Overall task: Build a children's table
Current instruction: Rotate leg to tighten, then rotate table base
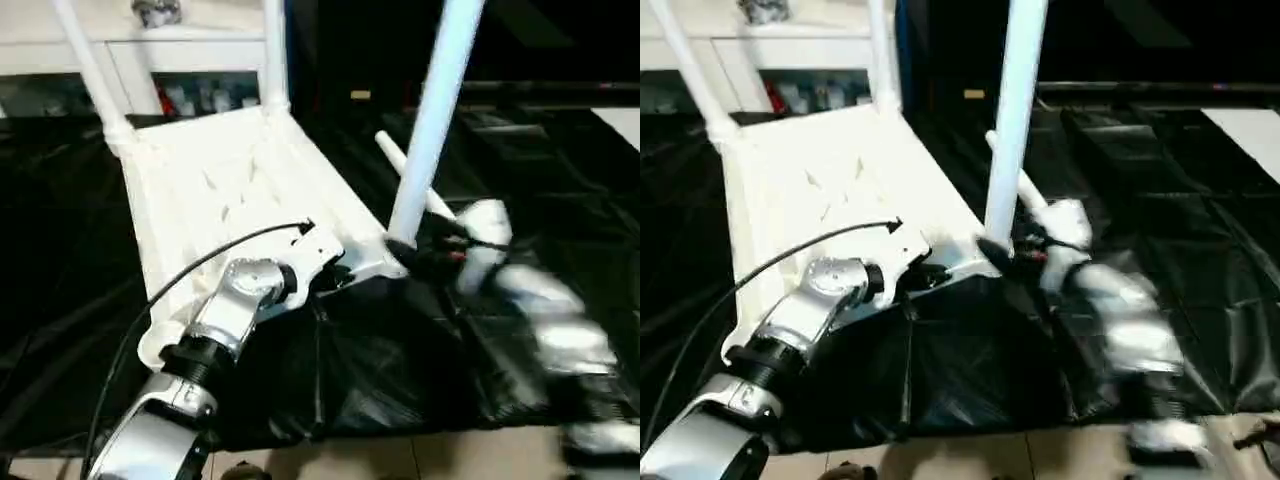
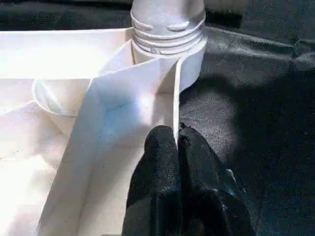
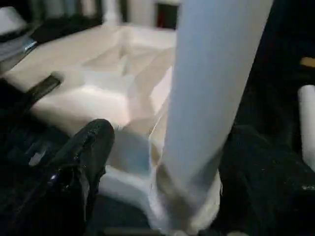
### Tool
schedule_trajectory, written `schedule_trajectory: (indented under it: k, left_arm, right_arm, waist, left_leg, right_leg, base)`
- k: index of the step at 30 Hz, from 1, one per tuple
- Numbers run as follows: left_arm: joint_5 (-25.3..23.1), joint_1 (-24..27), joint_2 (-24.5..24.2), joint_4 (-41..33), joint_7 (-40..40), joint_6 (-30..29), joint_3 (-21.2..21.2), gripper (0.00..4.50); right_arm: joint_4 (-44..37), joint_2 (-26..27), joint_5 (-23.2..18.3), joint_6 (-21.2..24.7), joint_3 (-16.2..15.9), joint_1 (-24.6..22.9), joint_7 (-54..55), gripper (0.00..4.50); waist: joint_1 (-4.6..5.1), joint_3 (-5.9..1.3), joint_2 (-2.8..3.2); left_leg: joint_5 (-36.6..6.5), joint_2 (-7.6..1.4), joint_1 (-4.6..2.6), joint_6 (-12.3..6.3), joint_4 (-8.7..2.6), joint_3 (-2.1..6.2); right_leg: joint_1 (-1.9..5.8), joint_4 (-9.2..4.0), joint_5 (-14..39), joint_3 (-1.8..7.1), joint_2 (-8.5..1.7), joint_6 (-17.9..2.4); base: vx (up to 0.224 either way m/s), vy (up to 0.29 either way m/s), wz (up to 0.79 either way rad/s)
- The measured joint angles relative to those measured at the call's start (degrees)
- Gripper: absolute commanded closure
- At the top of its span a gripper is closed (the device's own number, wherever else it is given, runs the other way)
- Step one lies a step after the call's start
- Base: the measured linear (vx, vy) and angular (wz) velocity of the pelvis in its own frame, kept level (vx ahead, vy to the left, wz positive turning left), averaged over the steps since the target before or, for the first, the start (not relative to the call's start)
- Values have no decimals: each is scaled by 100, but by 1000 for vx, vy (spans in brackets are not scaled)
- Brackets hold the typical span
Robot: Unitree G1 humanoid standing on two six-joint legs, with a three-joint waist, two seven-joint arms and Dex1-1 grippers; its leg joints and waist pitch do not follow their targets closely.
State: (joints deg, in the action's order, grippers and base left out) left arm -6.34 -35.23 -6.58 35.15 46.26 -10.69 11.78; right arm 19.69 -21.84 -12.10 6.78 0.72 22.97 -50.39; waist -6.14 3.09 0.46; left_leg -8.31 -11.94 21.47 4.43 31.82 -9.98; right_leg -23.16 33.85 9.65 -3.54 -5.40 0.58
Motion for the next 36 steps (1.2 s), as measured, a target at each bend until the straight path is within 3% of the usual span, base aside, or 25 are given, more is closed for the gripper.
schedule_trajectory:
  k: [2, 6, 13, 15, 17, 20, 23, 29, 36]
  left_arm:
    - [290, 23, 54, -50, 51, 3, -197, 387]
    - [671, -28, 61, -474, -38, -43, -475, 382]
    - [647, -119, -727, -724, -260, -348, -926, 382]
    - [526, -122, -951, -714, -451, -430, -973, 382]
    - [212, -145, -1437, -574, -834, -526, -1026, 382]
    - [-188, -157, -2023, -440, -1271, -663, -1085, 411]
    - [-395, -120, -2397, -409, -1481, -831, -1171, 437]
    - [-596, 36, -2546, -422, -1711, -1051, -1129, 450]
    - [-893, 193, -2793, -585, -2042, -1324, -1014, 450]
  right_arm:
    - [-90, -135, 45, 173, -99, -65, -162, 32]
    - [-115, -357, 399, 735, -465, -126, -9, 32]
    - [-170, -193, 444, 1057, -491, -270, 179, 32]
    - [-210, -51, 447, 1061, -561, -269, 245, 32]
    - [-254, 190, 457, 1062, -667, -273, 369, 32]
    - [-282, 386, 524, 1072, -797, -272, 537, 32]
    - [-243, 553, 622, 1077, -838, -244, 718, 70]
    - [101, 714, 832, 1083, -929, 15, 1032, 117]
    - [120, 820, 879, 1164, -1233, -34, 990, 184]
  waist:
    - [11, 16, -31]
    - [7, 19, -55]
    - [17, 17, -52]
    - [30, 16, -51]
    - [111, 15, -55]
    - [140, 15, -56]
    - [136, 13, -59]
    - [130, 13, -63]
    - [73, 23, -53]
  left_leg:
    - [0, -3, 5, 0, 1, 1]
    - [1, -3, 39, 0, 19, 5]
    - [1, -5, 65, -1, 49, 8]
    - [1, -4, 64, -1, 50, 10]
    - [0, -4, 59, 1, 52, 20]
    - [0, -4, 49, 2, 49, 29]
    - [-1, -5, 43, 3, 48, 32]
    - [-1, -3, 23, 4, 51, 48]
    - [-1, -1, 27, 4, 51, 55]
  right_leg:
    - [-4, 3, -1, -8, 3, -1]
    - [-16, 4, -18, -15, 2, -29]
    - [-32, 9, -14, -13, 3, -23]
    - [-32, 9, -14, -10, 2, -23]
    - [-36, 19, -14, -12, 13, -23]
    - [-38, 27, -16, -15, 21, -25]
    - [-38, 27, -15, -14, 20, -20]
    - [-37, 23, -22, -12, 12, -28]
    - [-40, 23, -23, -14, 10, -29]
  base:
    - [0, 0, 0]
    - [0, 0, 0]
    - [0, 0, 0]
    - [0, 0, 0]
    - [0, 0, 0]
    - [0, 0, 0]
    - [0, 0, 0]
    - [0, 0, 0]
    - [0, 0, 0]
